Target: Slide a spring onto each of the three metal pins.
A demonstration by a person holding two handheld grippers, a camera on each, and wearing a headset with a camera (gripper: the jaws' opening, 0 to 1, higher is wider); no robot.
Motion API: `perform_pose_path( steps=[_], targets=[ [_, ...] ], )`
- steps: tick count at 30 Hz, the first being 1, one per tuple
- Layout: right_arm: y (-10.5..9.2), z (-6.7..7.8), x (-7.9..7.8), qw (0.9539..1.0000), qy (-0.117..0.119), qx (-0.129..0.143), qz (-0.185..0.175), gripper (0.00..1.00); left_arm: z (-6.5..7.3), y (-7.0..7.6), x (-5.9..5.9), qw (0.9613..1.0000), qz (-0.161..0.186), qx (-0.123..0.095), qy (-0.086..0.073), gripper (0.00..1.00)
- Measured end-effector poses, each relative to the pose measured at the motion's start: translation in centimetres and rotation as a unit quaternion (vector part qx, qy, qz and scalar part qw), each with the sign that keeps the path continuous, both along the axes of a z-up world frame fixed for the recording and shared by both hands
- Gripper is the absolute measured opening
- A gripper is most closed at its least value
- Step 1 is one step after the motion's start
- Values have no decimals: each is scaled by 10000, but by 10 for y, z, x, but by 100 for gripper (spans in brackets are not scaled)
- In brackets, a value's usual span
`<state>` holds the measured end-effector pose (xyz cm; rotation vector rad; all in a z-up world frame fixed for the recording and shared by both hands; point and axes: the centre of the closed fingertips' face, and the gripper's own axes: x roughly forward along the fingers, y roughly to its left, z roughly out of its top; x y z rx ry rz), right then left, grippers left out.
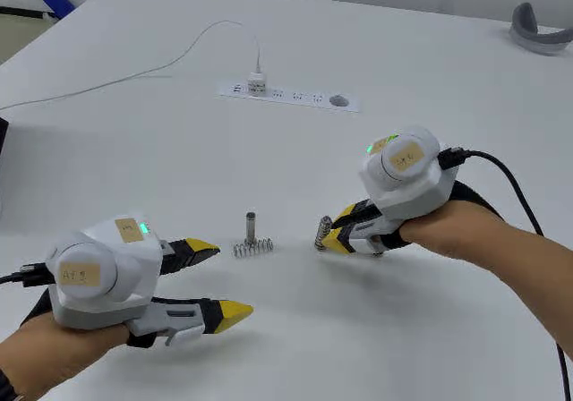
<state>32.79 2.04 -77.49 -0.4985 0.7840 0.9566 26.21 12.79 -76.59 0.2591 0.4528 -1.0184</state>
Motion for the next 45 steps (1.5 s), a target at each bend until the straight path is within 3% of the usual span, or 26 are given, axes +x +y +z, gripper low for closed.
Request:
perform_pose_path(
  steps=[21,27,45],
  targets=[
    [-3,4,-11,9999,-87,69,-48,18,0,-2,23,9999,7,119,-74,49],
    [-3,5,-15,9999,-107,96,-61,18,-5,-2,32,9998,7,209,-72,47],
    [-8,7,-27,9998,-141,101,-78,18,-16,-7,45,9990,-38,434,-71,38]
  ],
)
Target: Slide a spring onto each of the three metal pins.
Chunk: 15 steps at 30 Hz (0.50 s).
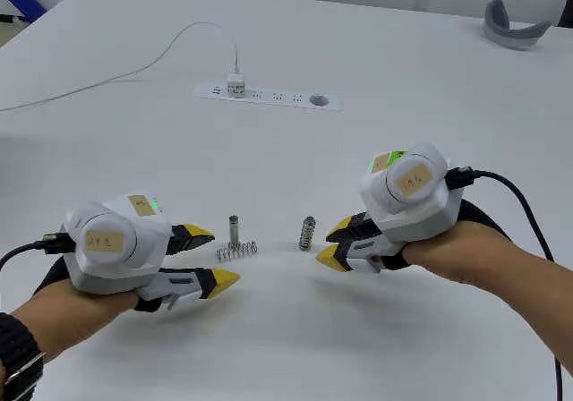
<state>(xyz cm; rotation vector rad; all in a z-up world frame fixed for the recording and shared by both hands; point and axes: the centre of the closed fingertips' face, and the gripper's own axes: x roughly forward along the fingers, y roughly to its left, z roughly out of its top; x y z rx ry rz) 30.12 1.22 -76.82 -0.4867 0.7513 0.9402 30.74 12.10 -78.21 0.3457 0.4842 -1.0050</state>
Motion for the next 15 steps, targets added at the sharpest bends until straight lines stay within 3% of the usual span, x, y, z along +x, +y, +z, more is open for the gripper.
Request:
perform_pose_path(
  steps=[15],
  targets=[
    [2,7,-8,10000,-83,48,26,19,-9,-1,10,9999,19,118,54,29]
  ],
)
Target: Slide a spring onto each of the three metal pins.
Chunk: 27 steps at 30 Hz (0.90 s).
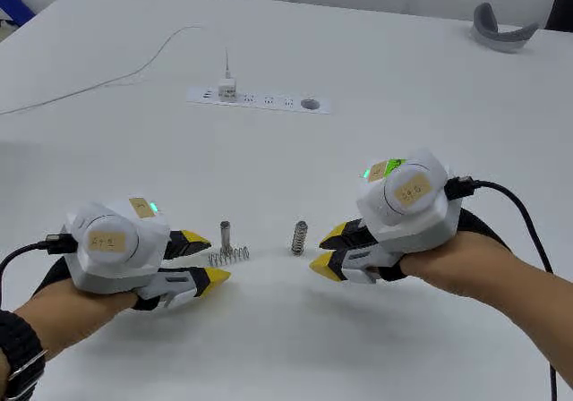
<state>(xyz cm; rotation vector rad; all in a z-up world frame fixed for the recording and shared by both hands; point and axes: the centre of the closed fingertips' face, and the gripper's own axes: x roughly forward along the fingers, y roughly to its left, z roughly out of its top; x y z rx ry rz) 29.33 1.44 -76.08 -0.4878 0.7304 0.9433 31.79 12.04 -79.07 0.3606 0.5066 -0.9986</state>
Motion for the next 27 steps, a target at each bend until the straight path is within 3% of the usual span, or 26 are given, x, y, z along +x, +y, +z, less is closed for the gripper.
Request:
perform_pose_path(
  steps=[15,27],
  targets=[
    [7,5,-4,9999,-55,79,47,19,-5,2,5,9999,24,103,-7,17],
    [10,6,-4,9999,-74,113,51,19,-10,2,5,9998,-28,205,-43,13]
  ],
)
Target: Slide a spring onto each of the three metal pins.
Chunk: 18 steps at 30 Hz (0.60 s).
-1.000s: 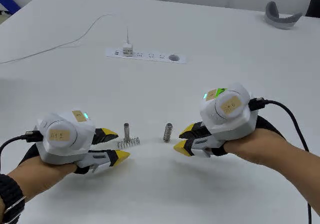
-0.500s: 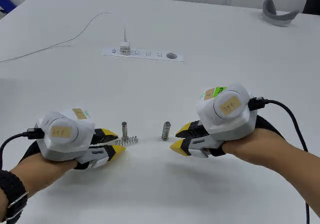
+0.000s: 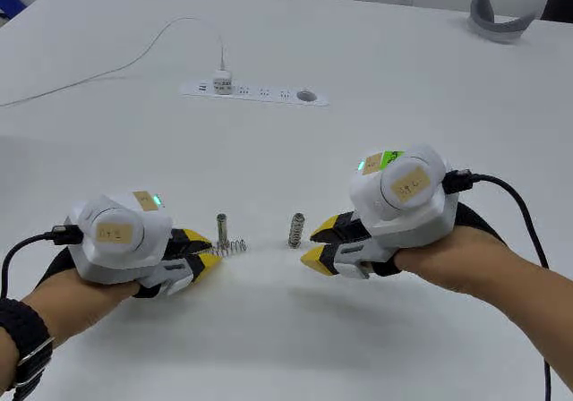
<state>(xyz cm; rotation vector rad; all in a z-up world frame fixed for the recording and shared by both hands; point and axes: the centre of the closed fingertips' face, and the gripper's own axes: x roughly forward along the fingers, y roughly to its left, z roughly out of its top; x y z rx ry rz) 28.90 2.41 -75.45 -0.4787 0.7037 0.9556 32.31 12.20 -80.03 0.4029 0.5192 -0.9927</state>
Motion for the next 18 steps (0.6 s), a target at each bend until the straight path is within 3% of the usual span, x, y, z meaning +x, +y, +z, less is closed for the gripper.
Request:
perform_pose_path(
  steps=[9,18],
  targets=[
    [5,0,-1,10000,3,33,36,19,0,2,-3,10000,-48,53,-53,11],
    [10,2,-3,9999,-17,60,96,18,6,0,-18,9998,-177,84,-100,11]
  ],
)
